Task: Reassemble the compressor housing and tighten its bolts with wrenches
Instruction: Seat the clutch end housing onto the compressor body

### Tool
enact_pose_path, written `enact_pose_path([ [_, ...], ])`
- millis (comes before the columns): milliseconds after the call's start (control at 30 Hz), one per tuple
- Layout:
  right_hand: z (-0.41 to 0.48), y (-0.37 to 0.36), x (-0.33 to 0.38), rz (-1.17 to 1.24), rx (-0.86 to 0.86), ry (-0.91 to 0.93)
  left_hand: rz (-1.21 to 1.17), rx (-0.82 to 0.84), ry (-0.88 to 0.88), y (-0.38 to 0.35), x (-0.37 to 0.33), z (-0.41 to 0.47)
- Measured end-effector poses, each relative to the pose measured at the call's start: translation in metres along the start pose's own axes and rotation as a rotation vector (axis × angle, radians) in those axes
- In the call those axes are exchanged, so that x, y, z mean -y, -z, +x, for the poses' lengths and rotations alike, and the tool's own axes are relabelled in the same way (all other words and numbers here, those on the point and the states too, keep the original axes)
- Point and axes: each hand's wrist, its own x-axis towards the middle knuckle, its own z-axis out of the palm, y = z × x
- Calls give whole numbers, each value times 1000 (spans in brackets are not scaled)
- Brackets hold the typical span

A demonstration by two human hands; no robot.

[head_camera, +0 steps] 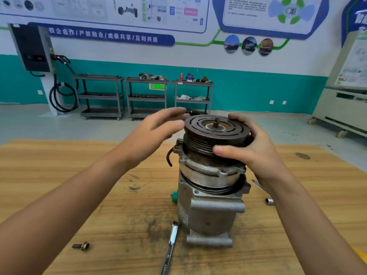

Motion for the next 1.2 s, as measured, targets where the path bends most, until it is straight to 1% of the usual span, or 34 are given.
enact_pose_path([
  [33,0,-1,2,-13,9,3,-27,3,11,-8,-1,0],
  [100,-1,-1,4,-24,19,3,26,12,-17,-27,-1,1],
  [267,-11,4,0,-57,25,-11,13,-176,-136,-59,11,-5],
  [367,-18,4,-7,-84,76,-55,7,-228,-142,-73,20,-13],
  [467,-22,3,-14,-56,68,-65,54,-224,-134,-72,25,-15],
  [567,-22,4,-18,-46,67,-49,116,-162,-112,-64,25,-13],
  [700,-24,2,-19,-44,63,-49,41,-96,-58,-66,28,-15],
  [767,-26,2,-17,-78,75,-70,-35,-54,-16,-64,29,-15],
  [833,-31,3,-15,-106,89,-124,-144,-80,64,-60,32,-20],
  [867,-36,3,-14,-111,75,-154,-184,-131,121,-58,36,-24],
  [933,-53,0,-14,-136,-12,-194,-197,-226,216,-55,46,-36],
  [1000,-72,-9,-16,-177,-108,-239,-164,-291,239,-58,55,-50],
  [1033,-82,-16,-17,-192,-140,-255,-144,-336,230,-61,57,-55],
  [1133,-105,-35,-21,-218,-229,-249,-50,-489,129,-72,56,-66],
  [1200,-111,-46,-26,-221,-273,-234,-18,-468,83,-79,52,-69],
])
